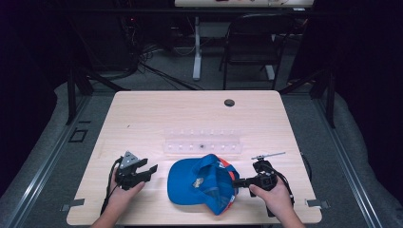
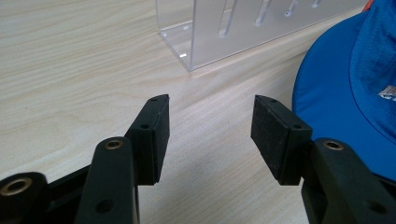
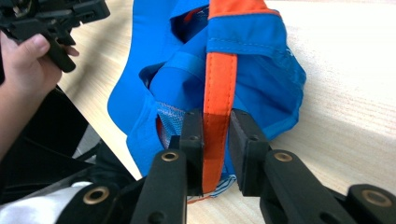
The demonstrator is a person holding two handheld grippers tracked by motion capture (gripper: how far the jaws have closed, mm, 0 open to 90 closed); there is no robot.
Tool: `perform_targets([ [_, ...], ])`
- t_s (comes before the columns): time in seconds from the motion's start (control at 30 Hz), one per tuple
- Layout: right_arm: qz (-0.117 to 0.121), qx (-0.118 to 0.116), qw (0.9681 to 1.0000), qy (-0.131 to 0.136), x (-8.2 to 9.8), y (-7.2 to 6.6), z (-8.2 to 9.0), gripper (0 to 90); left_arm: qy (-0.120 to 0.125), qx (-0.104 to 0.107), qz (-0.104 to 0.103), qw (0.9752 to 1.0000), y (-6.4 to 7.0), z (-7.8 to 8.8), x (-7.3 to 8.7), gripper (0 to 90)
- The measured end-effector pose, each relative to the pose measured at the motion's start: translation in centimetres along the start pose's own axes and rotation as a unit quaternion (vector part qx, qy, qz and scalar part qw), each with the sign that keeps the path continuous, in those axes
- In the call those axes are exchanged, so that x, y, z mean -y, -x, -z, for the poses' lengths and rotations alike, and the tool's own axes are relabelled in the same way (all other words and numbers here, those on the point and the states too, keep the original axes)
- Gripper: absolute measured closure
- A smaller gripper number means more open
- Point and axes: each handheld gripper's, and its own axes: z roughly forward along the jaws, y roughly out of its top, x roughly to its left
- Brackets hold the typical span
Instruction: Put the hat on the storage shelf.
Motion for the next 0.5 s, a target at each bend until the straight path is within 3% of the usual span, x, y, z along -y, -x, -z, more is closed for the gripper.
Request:
perform_targets([
  [0.27, -0.024, 0.011, 0.9996, 0.005, -0.22, 0.18, 0.21, 78.7, 0.000, 0.000, 0.000, 1.0000, 0.01, -0.01, 0.00, 47.6],
  [0.33, -0.040, 0.016, 0.9990, 0.014, -0.30, 0.17, 0.30, 78.9, 0.000, 0.000, 0.000, 1.0000, 0.01, -0.01, 0.01, 47.6],
  [0.5, -0.058, 0.022, 0.9981, 0.008, -0.75, 0.30, 0.83, 79.0, 0.000, 0.000, 0.002, 1.0000, 0.00, 0.00, 0.02, 47.6],
])
